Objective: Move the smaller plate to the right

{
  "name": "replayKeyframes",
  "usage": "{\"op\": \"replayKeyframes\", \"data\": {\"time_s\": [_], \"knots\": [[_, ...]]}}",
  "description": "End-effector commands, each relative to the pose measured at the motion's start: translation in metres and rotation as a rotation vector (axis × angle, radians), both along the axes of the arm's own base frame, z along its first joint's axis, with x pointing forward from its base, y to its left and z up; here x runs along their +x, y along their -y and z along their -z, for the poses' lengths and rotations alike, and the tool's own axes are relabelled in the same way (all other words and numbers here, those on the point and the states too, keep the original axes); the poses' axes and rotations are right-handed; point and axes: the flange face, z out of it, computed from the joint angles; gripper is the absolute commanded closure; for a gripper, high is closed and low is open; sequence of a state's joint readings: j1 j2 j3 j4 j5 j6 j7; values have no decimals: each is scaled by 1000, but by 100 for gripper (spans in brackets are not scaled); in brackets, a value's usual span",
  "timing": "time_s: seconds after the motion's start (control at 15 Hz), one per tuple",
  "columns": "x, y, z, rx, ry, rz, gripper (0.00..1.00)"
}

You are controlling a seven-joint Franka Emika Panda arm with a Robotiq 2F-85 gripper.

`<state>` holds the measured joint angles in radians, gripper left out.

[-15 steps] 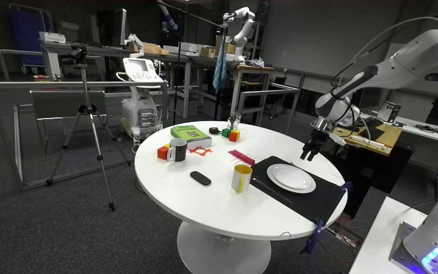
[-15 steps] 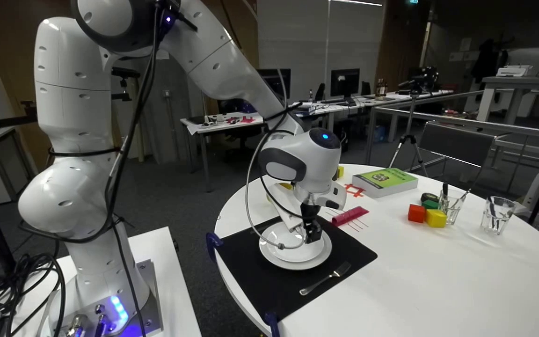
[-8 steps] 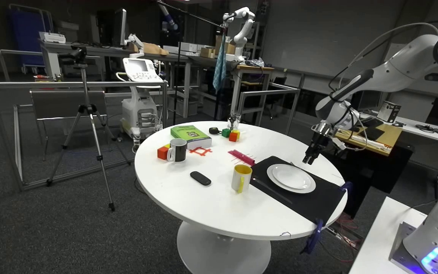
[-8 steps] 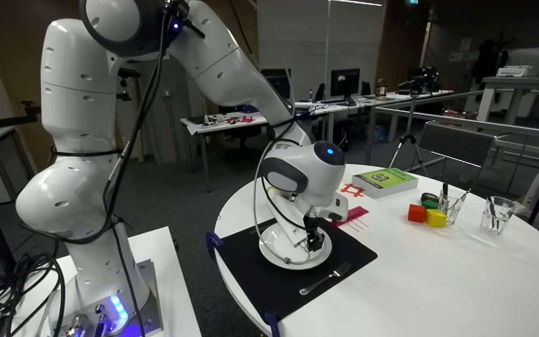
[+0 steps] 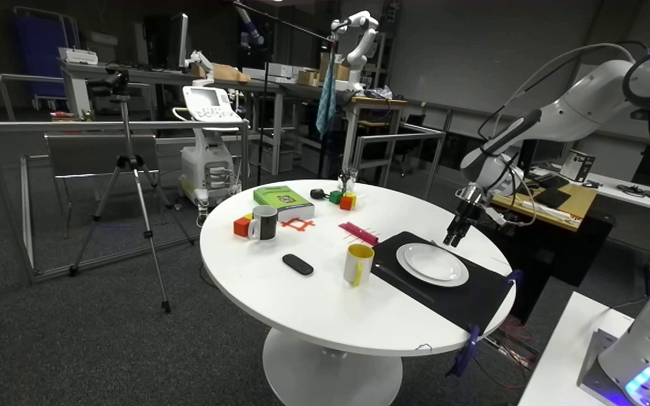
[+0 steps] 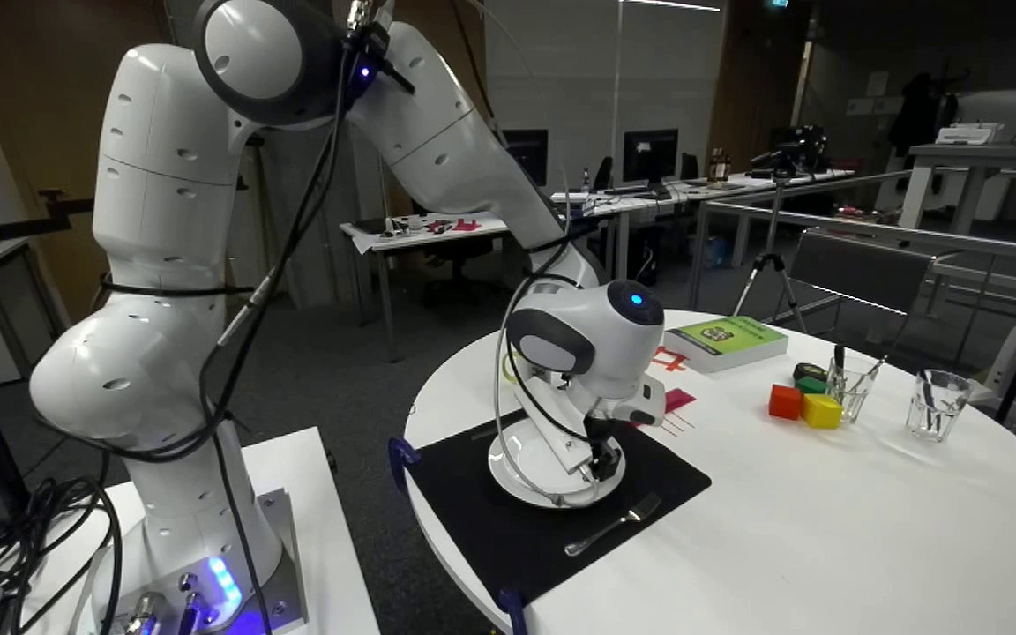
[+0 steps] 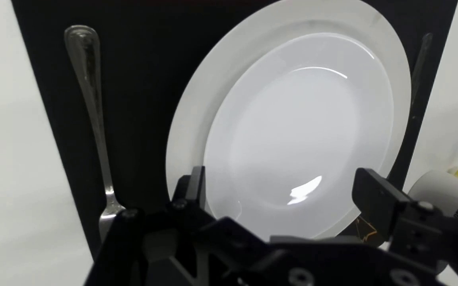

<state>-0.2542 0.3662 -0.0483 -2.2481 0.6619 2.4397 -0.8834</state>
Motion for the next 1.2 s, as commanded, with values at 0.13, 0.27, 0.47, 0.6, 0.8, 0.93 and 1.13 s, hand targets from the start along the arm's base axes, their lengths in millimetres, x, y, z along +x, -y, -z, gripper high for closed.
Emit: {"op": "replayKeyframes", "data": {"time_s": [0.13,0.27,0.47,0.6,0.8,0.93,1.13], "knots": [[12,8,12,34,11,-1,0],[16,5,15,34,19,-6,0],[22,1,17,39,32,-11,0],[26,-3,18,42,40,-21,0],[29,-4,22,29,46,-71,0],[29,-2,27,15,50,-108,0],[29,0,32,4,60,-152,0]]}}
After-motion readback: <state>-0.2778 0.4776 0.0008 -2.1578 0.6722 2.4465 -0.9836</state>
